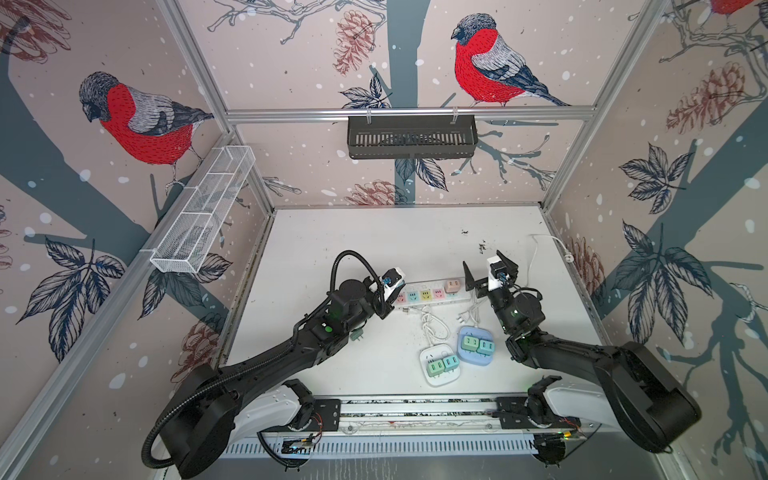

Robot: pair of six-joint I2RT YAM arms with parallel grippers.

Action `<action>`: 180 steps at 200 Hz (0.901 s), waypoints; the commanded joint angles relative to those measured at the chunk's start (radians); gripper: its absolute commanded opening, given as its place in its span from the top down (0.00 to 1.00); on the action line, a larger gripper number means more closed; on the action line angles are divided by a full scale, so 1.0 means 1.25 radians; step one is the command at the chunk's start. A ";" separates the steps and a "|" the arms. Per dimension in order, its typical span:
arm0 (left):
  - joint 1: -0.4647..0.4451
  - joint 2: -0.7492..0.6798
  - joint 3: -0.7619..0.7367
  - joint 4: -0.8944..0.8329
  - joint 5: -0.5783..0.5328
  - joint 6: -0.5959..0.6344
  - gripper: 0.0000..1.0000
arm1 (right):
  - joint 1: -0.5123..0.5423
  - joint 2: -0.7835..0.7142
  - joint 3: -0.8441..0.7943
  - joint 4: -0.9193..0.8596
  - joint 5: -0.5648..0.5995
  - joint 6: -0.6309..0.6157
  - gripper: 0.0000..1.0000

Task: Insert the plug
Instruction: 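Open the right gripper and draw it back while the left gripper holds the teal adapter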

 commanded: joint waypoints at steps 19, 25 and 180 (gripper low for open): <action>0.001 0.090 0.124 -0.190 0.082 0.073 1.00 | -0.116 0.049 0.035 -0.063 0.045 0.206 0.00; 0.001 0.101 0.141 -0.210 0.081 0.080 1.00 | -0.128 0.044 0.038 -0.083 0.036 0.219 0.01; -0.093 0.321 0.437 -0.542 -0.041 0.133 1.00 | -0.211 -0.017 -0.046 -0.003 -0.015 0.305 0.01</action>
